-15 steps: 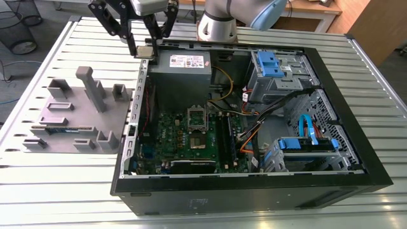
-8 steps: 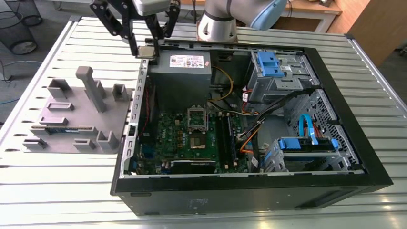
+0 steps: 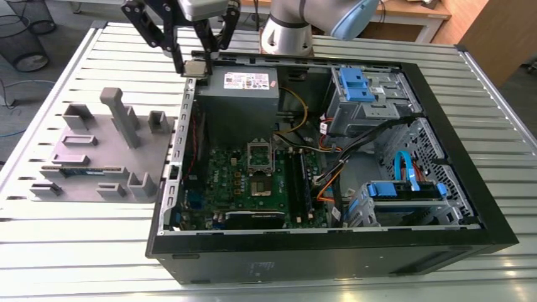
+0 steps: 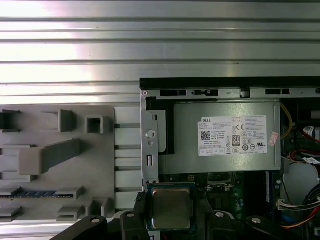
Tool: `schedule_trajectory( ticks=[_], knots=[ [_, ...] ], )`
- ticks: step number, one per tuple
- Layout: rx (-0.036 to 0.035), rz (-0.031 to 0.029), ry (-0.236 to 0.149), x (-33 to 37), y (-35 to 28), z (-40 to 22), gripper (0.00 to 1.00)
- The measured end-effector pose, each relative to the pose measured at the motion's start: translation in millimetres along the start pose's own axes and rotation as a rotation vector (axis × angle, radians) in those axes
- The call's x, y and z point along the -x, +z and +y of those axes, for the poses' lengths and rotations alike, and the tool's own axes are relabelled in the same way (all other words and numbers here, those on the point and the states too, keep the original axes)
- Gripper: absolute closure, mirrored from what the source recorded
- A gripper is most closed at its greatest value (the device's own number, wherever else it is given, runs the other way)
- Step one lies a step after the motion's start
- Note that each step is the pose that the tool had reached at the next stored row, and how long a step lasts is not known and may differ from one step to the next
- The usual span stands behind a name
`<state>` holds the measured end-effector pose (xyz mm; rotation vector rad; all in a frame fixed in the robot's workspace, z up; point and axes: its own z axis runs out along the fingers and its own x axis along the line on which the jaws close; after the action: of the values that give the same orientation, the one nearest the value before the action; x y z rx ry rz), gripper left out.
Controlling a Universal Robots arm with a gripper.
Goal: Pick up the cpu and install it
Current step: 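Pick up the cpu and move it towards the insertion slot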
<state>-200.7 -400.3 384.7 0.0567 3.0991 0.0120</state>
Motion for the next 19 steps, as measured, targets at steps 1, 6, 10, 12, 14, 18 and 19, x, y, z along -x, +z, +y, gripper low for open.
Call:
schedule_trajectory(
  ticks=[1,6,10,12,14,18,19],
  knots=[
    [0.0000,0.0000,0.000,0.4,0.0,0.0,0.53],
    [0.0000,0.0000,0.000,2.5,0.1,0.1,0.53],
    [0.0000,0.0001,0.000,4.2,0.2,0.2,0.53],
    [0.0000,0.0000,0.000,5.1,0.2,0.2,0.53],
    [0.0000,0.0000,0.000,6.0,0.3,0.2,0.53],
    [0.0000,0.0000,0.000,7.8,0.3,0.3,0.53],
    [0.0000,0.0001,0.000,8.3,0.3,0.3,0.53]
  ],
)
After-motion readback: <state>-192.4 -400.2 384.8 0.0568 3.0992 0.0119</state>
